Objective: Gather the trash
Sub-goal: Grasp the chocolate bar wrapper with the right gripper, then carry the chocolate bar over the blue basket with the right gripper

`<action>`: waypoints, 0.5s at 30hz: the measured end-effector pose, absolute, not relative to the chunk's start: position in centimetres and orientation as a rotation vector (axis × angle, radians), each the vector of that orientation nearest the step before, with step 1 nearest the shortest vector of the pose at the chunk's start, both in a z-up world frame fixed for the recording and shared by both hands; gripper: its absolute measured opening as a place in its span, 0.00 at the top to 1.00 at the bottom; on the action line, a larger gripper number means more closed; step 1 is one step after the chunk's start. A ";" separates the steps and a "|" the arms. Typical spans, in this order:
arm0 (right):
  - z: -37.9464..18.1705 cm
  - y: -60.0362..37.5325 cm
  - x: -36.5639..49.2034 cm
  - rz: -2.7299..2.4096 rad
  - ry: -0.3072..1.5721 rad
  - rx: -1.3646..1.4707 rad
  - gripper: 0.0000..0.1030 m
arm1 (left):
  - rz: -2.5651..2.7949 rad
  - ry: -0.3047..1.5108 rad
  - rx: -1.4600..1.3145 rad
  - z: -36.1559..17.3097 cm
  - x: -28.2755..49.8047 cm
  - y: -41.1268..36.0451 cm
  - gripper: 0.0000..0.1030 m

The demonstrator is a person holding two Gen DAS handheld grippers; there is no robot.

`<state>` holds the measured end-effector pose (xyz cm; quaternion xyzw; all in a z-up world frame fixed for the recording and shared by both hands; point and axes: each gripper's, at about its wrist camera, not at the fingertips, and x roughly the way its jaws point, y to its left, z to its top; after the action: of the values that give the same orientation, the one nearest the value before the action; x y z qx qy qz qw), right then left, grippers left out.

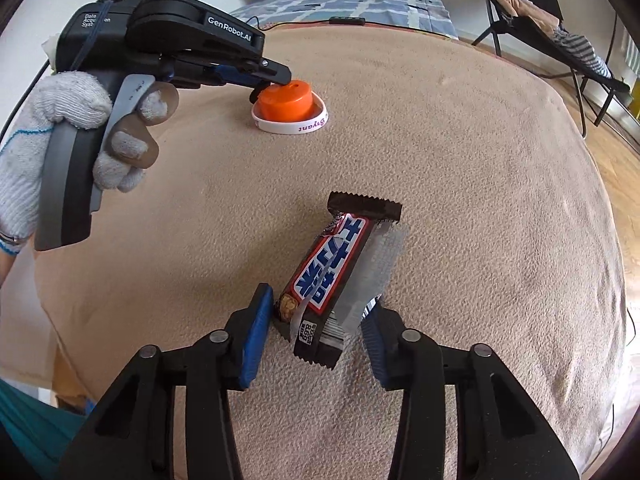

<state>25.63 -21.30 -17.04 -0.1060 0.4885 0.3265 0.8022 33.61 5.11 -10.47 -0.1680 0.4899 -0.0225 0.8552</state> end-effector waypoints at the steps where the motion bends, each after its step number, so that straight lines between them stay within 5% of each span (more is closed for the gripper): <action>1: -17.0 -21.4 25.7 0.699 1.047 -0.224 0.70 | -0.045 1.026 -0.350 -10.3 33.5 5.2 0.94; 5: -17.1 -22.1 26.3 0.694 1.047 -0.203 0.91 | -0.041 1.010 -0.358 -9.7 33.0 5.6 0.95; 15: -15.9 -22.6 26.1 0.705 1.017 -0.171 0.95 | -0.038 0.968 -0.349 -7.0 30.3 6.5 0.95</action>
<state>26.06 -22.65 -15.93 -0.0799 0.4762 0.3301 0.8111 30.34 6.46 -6.95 -0.1667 0.4630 -0.0181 0.8704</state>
